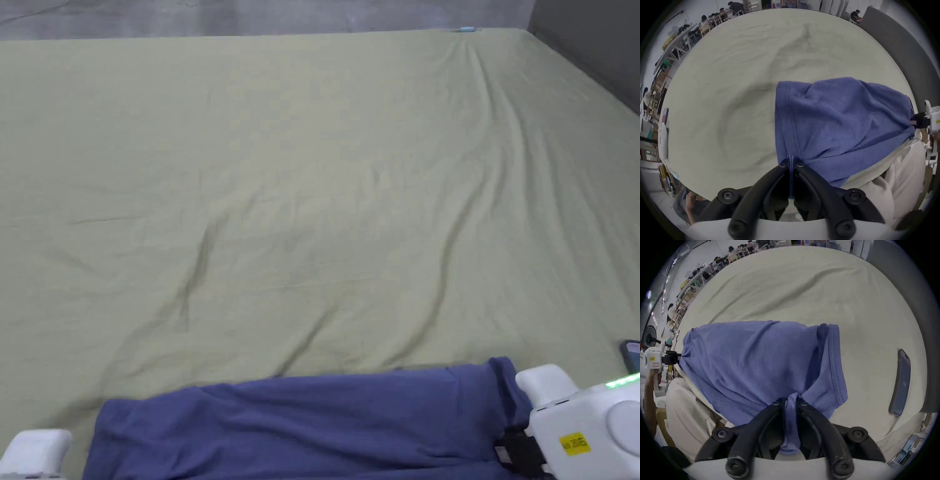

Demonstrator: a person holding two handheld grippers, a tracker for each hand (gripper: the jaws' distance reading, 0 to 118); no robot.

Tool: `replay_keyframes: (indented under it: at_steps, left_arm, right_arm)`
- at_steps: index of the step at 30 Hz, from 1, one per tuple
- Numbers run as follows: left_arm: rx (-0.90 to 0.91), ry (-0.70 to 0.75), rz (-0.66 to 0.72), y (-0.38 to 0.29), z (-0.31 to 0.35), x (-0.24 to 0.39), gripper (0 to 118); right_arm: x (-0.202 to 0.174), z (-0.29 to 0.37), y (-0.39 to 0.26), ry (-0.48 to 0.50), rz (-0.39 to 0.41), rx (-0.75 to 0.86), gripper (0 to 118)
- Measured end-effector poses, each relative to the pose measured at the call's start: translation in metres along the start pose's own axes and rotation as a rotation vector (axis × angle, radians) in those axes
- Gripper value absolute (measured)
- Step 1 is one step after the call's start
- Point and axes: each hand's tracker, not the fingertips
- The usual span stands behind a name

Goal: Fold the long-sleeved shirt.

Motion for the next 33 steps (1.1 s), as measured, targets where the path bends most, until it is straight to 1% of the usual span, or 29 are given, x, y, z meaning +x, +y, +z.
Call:
replay_keyframes:
  at_steps: [1, 2, 3, 4, 5, 6, 7, 9, 10, 11, 12, 13, 14, 15, 16, 17, 18, 19, 20, 21, 22, 23, 24, 26, 28, 29, 30, 32, 33]
  left_arm:
    - [0.013, -0.005, 0.031, 0.002, 0.007, 0.0, 32]
    - [0.046, -0.025, 0.084, 0.002, 0.02, -0.004, 79]
    - [0.094, -0.034, 0.117, 0.003, 0.035, -0.005, 111]
    - [0.152, -0.091, 0.137, 0.001, 0.051, -0.005, 114]
    - [0.217, -0.158, 0.141, -0.003, 0.066, -0.003, 114]
    - [0.259, -0.199, 0.16, -0.01, 0.083, -0.002, 114]
    - [0.287, -0.202, 0.174, -0.011, 0.088, 0.001, 114]
    - [0.264, -0.193, 0.179, -0.018, 0.093, 0.02, 114]
    - [0.217, -0.181, 0.155, -0.02, 0.089, 0.027, 112]
    - [0.195, -0.149, 0.097, -0.025, 0.083, 0.036, 99]
    - [0.178, -0.112, 0.043, -0.026, 0.077, 0.043, 63]
    - [0.161, -0.076, 0.019, -0.029, 0.064, 0.048, 0]
    - [0.157, -0.096, 0.043, -0.03, 0.058, 0.047, 0]
    - [0.141, -0.169, 0.057, -0.029, 0.057, 0.041, 0]
    - [0.16, -0.26, 0.106, -0.025, 0.059, 0.031, 0]
    - [0.179, -0.31, 0.154, -0.022, 0.061, 0.022, 0]
    - [0.181, -0.385, 0.228, -0.017, 0.06, 0.01, 7]
    - [0.197, -0.422, 0.254, -0.013, 0.058, -0.002, 60]
    - [0.195, -0.477, 0.258, -0.007, 0.052, -0.017, 107]
    - [0.174, -0.534, 0.265, -0.003, 0.038, -0.037, 116]
    - [0.28, -0.418, 0.236, 0.005, 0.03, -0.059, 115]
    - [0.198, -0.392, 0.24, 0.012, 0.016, -0.071, 116]
    - [0.161, -0.403, 0.254, 0.018, 0.0, -0.082, 116]
    - [0.09, -0.483, 0.281, 0.013, -0.019, -0.075, 116]
    - [0.022, -0.62, 0.349, 0.016, -0.048, -0.078, 118]
    - [0.024, -0.657, 0.367, 0.022, -0.044, -0.071, 118]
    - [0.078, -0.664, 0.35, 0.025, -0.039, -0.07, 118]
    - [0.146, -0.802, 0.425, 0.03, -0.036, -0.067, 118]
    - [0.116, -0.851, 0.451, 0.034, -0.061, -0.088, 118]
  right_arm:
    - [0.002, 0.007, 0.0, 0.006, 0.004, 0.005, 41]
    - [0.003, 0.019, 0.0, 0.007, 0.03, 0.023, 68]
    - [0.004, 0.035, 0.0, -0.014, 0.042, 0.072, 88]
    - [0.003, 0.054, -0.004, -0.036, 0.038, 0.138, 94]
    - [0.003, 0.073, -0.007, -0.05, 0.049, 0.203, 94]
    - [0.003, 0.087, -0.011, -0.032, 0.035, 0.26, 94]
    - [0.003, 0.098, -0.015, -0.006, 0.014, 0.299, 94]
    - [-0.002, 0.109, -0.021, 0.064, -0.056, 0.305, 94]
    - [-0.002, 0.107, -0.023, 0.113, -0.088, 0.299, 93]
    - [-0.006, 0.103, -0.025, 0.118, -0.101, 0.305, 87]
    - [-0.011, 0.1, -0.025, 0.109, -0.088, 0.321, 64]
    - [-0.017, 0.093, -0.025, 0.104, -0.082, 0.319, 5]
    - [-0.021, 0.085, -0.025, 0.111, -0.091, 0.306, 0]
    - [-0.021, 0.08, -0.027, 0.12, -0.094, 0.298, 0]
    - [-0.024, 0.075, -0.026, 0.182, -0.088, 0.288, 0]
    - [-0.024, 0.073, -0.027, 0.221, -0.093, 0.293, 0]
    - [-0.023, 0.072, -0.028, 0.256, -0.102, 0.301, 0]
    - [-0.023, 0.071, -0.029, 0.281, -0.101, 0.302, 0]
    - [-0.023, 0.075, -0.026, 0.295, -0.093, 0.302, 0]
    - [-0.022, 0.074, -0.026, 0.307, -0.085, 0.305, 0]
    - [-0.021, 0.073, -0.026, 0.32, -0.078, 0.308, 0]
    - [-0.021, 0.072, -0.025, 0.343, -0.072, 0.31, 0]
    - [-0.023, 0.073, -0.023, 0.381, -0.065, 0.307, 0]
    - [-0.021, 0.067, -0.023, 0.457, -0.067, 0.297, 0]
    - [-0.018, 0.061, -0.023, 0.536, -0.08, 0.274, 0]
    - [-0.018, 0.058, -0.024, 0.565, -0.081, 0.271, 0]
    - [-0.018, 0.056, -0.025, 0.57, -0.08, 0.272, 0]
    - [-0.022, 0.056, -0.025, 0.589, -0.076, 0.272, 0]
    - [-0.024, 0.055, -0.025, 0.607, -0.074, 0.267, 0]
